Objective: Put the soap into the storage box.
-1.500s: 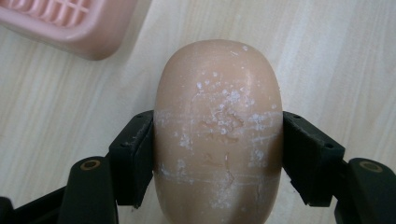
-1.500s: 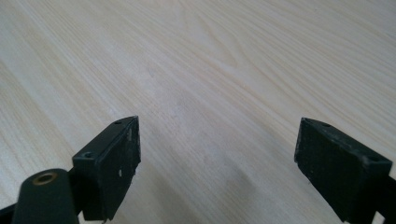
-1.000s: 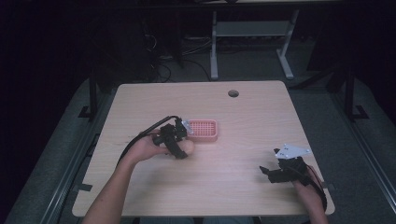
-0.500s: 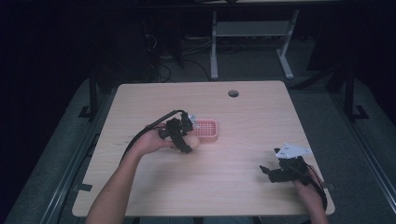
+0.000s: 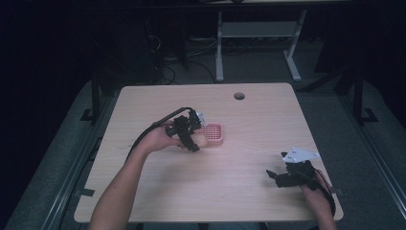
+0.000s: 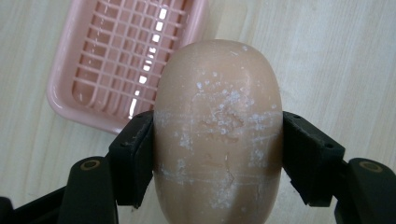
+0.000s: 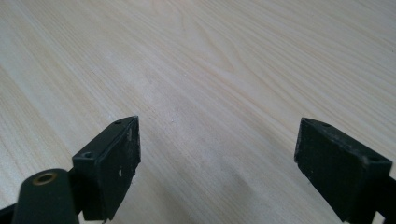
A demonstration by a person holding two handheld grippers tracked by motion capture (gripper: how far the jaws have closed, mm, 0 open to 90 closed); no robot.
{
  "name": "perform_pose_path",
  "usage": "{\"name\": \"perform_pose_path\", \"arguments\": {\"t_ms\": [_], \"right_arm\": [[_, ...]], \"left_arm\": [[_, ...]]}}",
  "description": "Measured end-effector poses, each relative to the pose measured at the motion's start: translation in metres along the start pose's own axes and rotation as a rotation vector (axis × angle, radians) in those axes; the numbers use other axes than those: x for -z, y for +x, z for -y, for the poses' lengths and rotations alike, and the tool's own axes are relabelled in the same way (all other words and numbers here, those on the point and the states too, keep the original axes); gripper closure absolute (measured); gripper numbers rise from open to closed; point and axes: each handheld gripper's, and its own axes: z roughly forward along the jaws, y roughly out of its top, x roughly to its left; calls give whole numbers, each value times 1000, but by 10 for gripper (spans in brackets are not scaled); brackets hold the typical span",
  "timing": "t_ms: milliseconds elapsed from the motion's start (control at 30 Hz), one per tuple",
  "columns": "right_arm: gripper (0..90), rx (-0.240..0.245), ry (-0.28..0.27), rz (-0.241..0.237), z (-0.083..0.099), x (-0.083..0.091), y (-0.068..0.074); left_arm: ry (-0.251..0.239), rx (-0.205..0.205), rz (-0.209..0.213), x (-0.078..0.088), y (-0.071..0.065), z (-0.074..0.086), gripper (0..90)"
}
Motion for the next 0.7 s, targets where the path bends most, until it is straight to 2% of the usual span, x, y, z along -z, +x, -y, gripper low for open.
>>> {"name": "perform_pose_path", "arguments": {"t_ms": [67,567,700], "right_arm": [[138,0,-1,0,0,0,0],[138,-5,-3,-2,0,0,-1],[138,-4,-3,2,1,1,-1]], "left_arm": [[-5,10,11,1,2,-2,324],[15,-14,-7,5,17,-25,324],[5,-18,-10,7,21,-30,324]]}}
